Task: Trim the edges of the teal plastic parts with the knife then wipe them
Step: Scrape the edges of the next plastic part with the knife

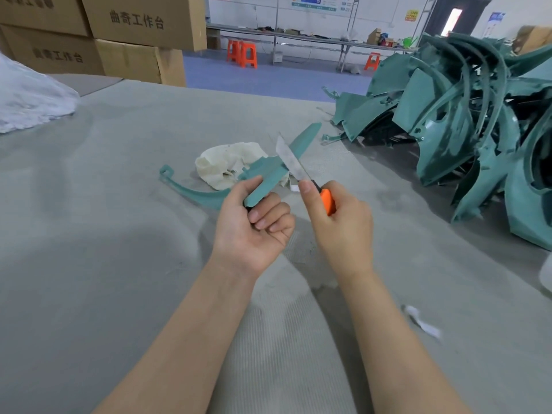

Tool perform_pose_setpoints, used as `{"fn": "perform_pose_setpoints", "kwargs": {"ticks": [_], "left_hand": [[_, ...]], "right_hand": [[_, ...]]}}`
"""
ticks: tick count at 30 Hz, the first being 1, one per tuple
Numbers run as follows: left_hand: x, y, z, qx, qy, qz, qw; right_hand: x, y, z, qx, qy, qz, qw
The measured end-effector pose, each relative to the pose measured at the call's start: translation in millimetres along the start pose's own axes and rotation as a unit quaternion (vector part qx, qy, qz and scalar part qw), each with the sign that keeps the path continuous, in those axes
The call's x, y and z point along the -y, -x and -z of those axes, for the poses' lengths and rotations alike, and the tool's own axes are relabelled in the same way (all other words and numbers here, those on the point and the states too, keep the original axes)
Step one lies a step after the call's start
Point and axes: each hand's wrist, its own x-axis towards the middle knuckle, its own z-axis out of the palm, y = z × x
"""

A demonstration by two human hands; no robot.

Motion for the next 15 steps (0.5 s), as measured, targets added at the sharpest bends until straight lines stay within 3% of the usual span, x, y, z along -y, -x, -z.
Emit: {"fn": "perform_pose_setpoints", "kwargs": {"ticks": [6,10,13,15], "left_hand": [[-1.2,-1.2,-0.8,-0.009,-0.062,0.017,0.998],[-6.1,-3.6,3.0,-0.010,-0.210,0.003,0.978],[-14.5,-0.3,6.5,0.022,-0.330,0.003,0.944],[-20.7,2.5,11.3,0.027,-0.382,0.030,0.923]], "right_hand": [[-10.0,-14.1,11.0,-0.060,-0.023,-0.104,0.993],[-21.5,-26.2,27.8,-0.087,-0.024,-0.163,0.983],[-22.2,-28.7,41.8,-0.068,-0.155,-0.223,0.960],[-20.7,-28.9,48.7,0.012,-0.268,-0.260,0.928]]}}
